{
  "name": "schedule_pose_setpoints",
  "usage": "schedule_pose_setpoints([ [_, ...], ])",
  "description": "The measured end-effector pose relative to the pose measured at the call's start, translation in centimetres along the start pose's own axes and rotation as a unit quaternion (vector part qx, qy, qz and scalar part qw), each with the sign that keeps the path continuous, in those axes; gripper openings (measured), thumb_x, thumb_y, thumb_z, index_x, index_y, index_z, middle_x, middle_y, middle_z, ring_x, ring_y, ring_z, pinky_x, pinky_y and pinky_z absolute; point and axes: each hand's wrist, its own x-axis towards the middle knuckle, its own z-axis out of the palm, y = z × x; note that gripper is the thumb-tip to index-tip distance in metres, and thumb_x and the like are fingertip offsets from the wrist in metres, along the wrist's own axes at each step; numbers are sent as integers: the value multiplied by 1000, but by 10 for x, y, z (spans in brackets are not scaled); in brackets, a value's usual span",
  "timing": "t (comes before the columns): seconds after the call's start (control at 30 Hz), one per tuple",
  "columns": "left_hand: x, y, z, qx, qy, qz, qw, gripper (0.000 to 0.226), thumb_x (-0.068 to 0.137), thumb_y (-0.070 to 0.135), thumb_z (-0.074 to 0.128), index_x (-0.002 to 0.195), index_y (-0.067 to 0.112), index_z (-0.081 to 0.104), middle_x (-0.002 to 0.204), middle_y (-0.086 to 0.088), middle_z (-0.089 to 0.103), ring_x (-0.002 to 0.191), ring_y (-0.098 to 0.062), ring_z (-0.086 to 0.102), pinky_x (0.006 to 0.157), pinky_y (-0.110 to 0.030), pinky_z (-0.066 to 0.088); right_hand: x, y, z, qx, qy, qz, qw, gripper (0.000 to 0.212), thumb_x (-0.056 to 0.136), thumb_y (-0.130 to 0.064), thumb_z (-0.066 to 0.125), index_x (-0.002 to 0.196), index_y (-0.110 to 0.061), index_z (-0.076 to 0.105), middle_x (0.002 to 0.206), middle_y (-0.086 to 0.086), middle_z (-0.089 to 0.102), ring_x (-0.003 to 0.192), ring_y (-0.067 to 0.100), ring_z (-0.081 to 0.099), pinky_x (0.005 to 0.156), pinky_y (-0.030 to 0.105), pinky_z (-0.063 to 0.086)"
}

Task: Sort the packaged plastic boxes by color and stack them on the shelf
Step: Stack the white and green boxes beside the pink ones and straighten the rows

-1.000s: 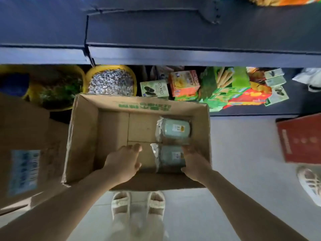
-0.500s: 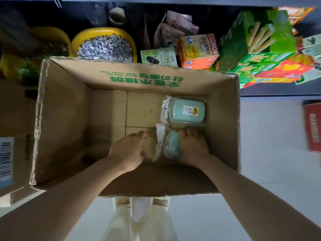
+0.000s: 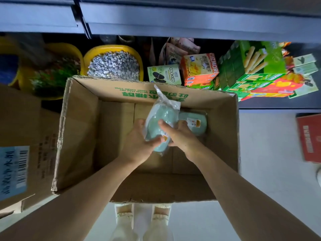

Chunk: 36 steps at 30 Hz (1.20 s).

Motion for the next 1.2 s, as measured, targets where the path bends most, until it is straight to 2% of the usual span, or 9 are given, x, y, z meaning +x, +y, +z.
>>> schedule_pose_setpoints([
  [0.07, 7, -5, -5, -15, 7, 0, 1000, 53, 75, 27, 78, 116, 19, 46, 108, 4, 63, 88, -12, 67, 66, -20, 56, 5, 8, -9, -27, 2, -37, 999, 70, 78, -65, 56, 128, -17, 43, 115, -2, 58, 104, 17, 58, 95, 37, 46],
  [0.13, 14, -14, -10, 5, 14, -3, 1000, 50, 76, 26, 77, 118, 18, 50, 110, 4, 64, 92, -13, 66, 63, -15, 53, 17, 21, -28, -174, 81, -90, 977, 58, 88, -42, 59, 134, -14, 40, 120, 2, 53, 110, 19, 51, 92, 30, 41],
  [0.3, 30, -41, -18, 81, 46, 28, 995, 43, 75, 41, 72, 113, 27, 59, 103, 7, 65, 101, -17, 60, 82, -37, 54, 70, 53, -57, -456, 151, -146, 865, 96, 74, -23, 73, 150, -18, 14, 150, 6, 19, 137, 31, 15, 114, 40, 22],
  [0.43, 35, -59, -18, 122, 68, 37, 989, 40, 79, 32, 71, 116, 21, 60, 98, 7, 59, 99, -12, 56, 68, -12, 39, 102, 68, -55, -562, 164, -165, 794, 102, 74, -30, 75, 150, -18, 9, 155, 5, 14, 141, 28, 12, 116, 42, 14],
  [0.53, 34, -66, -20, 95, 86, 21, 992, 49, 78, 30, 74, 123, 18, 56, 111, 4, 62, 96, -10, 61, 57, -7, 42, 107, 70, -49, -556, 175, -160, 797, 98, 70, -32, 77, 147, -17, 19, 149, 10, 26, 135, 32, 25, 114, 44, 21],
  [0.67, 20, -57, -27, 69, 119, -5, 991, 52, 76, 23, 78, 119, 13, 51, 106, 6, 60, 77, 2, 57, 52, -1, 41, 79, 63, -41, -523, 191, -149, 818, 90, 65, -48, 77, 135, -13, 32, 135, 14, 36, 125, 33, 33, 102, 43, 36],
  [0.9, -40, 13, -83, 83, 152, 38, 984, 37, 78, 28, 74, 112, 20, 60, 95, 8, 63, 89, -14, 61, 71, -23, 45, -29, 9, -59, -434, 232, -195, 848, 92, 62, -51, 77, 136, -14, 35, 128, 12, 42, 119, 30, 41, 94, 38, 43],
  [1.07, -104, 98, -153, 79, 168, 119, 975, 37, 75, 36, 75, 111, 29, 65, 97, 17, 66, 88, -2, 61, 71, -11, 43, -126, -72, -74, -395, 263, -276, 835, 89, 56, -44, 80, 132, -16, 42, 122, 10, 48, 113, 31, 46, 94, 43, 45],
  [1.2, -154, 162, -217, 46, 202, 155, 966, 41, 72, 46, 72, 108, 28, 66, 100, 15, 67, 91, 0, 63, 78, -16, 48, -209, -151, -82, -376, 290, -349, 808, 89, 55, -44, 72, 133, -17, 41, 122, 6, 47, 115, 29, 43, 96, 40, 42],
])
